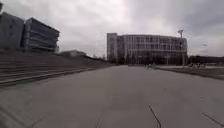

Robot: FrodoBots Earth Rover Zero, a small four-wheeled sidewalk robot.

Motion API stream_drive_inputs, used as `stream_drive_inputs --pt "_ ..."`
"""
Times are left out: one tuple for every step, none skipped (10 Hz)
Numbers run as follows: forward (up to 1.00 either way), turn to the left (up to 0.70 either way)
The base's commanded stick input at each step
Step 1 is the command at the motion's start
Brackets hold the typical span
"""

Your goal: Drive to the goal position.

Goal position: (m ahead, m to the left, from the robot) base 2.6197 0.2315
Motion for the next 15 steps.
stream_drive_inputs --pt "1.0 0.04" --pt "1.0 0.04" --pt "1.0 0.04" --pt "1.0 0.04" --pt "1.0 0.04" --pt "1.0 0.04" --pt "1.0 0.04" --pt "1.0 0.04" --pt "1.0 0.04" --pt "1.0 0.04" --pt "1.0 0.04" --pt "1.0 0.04" --pt "1.0 0.04" --pt "1.0 0.04" --pt "1.0 0.04"
